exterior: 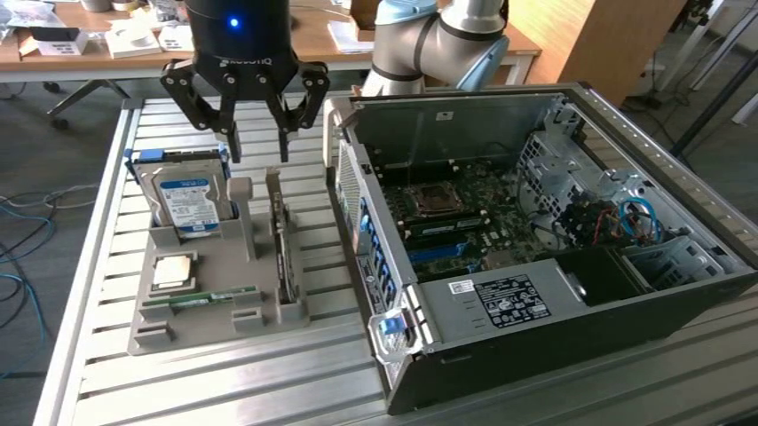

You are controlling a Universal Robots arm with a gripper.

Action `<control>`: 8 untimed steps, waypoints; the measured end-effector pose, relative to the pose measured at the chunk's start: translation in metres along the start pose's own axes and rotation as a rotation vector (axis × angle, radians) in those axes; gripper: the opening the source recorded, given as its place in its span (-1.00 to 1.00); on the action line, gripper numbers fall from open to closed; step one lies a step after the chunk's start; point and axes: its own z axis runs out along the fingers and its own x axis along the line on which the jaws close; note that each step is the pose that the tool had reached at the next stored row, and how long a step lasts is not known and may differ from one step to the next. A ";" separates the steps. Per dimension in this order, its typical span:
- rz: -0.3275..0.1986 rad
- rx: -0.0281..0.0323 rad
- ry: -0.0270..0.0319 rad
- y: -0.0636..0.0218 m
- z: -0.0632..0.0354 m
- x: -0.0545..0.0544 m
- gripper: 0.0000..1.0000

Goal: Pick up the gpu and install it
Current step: 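Pick up the gpu and move the gpu toward the slot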

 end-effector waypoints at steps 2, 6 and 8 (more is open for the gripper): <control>0.000 0.0000 0.0000 -0.0001 0.0014 0.000 0.06; 0.000 0.0001 0.0001 -0.0002 0.0049 0.000 0.06; 0.000 0.0001 0.0001 -0.0003 0.0066 0.000 0.06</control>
